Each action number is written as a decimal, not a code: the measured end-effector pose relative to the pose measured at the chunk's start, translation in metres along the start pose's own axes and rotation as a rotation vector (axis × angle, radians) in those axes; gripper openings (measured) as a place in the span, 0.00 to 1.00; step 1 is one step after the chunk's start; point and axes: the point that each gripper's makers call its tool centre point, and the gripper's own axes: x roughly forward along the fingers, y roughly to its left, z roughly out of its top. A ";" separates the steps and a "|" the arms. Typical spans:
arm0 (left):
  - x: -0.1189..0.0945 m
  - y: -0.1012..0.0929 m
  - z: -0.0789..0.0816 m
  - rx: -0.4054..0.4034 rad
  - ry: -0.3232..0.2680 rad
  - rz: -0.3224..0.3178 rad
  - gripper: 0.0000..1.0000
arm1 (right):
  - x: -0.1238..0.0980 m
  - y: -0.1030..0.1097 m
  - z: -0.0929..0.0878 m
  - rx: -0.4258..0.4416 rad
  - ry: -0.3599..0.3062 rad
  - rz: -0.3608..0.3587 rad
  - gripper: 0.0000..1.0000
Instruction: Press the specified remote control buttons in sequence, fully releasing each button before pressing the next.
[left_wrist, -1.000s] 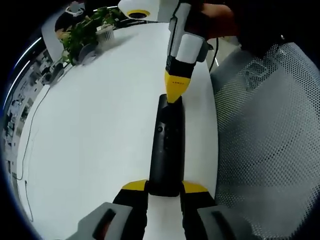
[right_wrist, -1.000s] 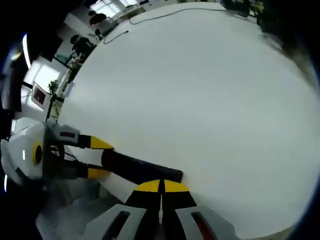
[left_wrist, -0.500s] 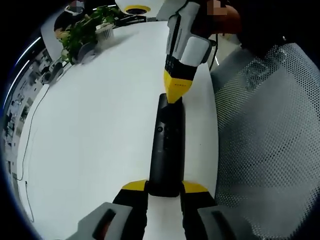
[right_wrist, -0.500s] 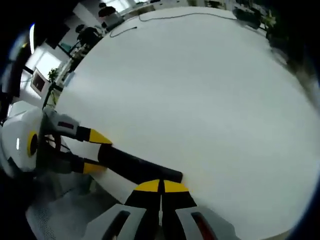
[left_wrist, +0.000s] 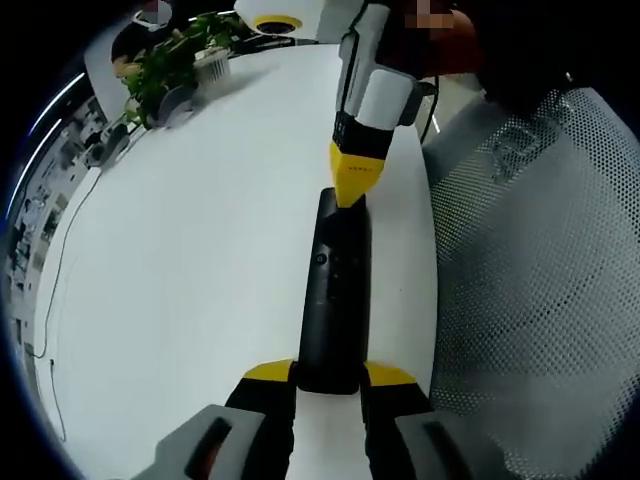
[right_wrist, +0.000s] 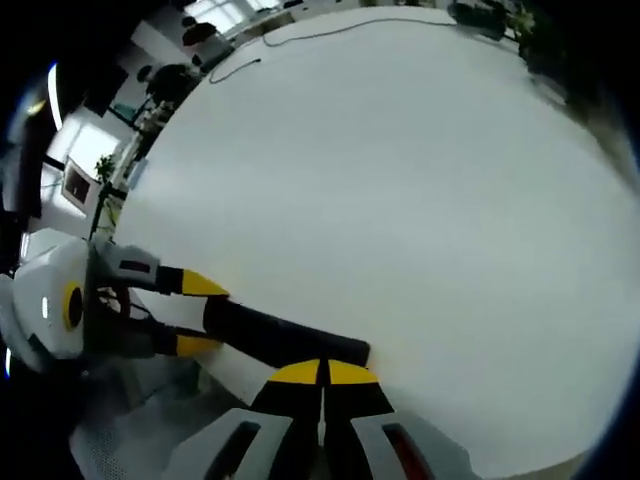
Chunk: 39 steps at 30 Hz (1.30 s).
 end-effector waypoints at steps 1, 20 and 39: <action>0.000 0.000 0.000 0.000 0.000 0.000 0.25 | 0.001 0.002 0.000 -0.008 -0.002 0.003 0.00; 0.000 0.000 0.000 0.001 0.000 -0.003 0.25 | 0.005 0.005 0.000 -0.045 0.002 -0.028 0.00; 0.000 0.000 0.000 0.010 0.009 -0.006 0.25 | 0.004 0.004 0.000 -0.041 -0.002 -0.036 0.00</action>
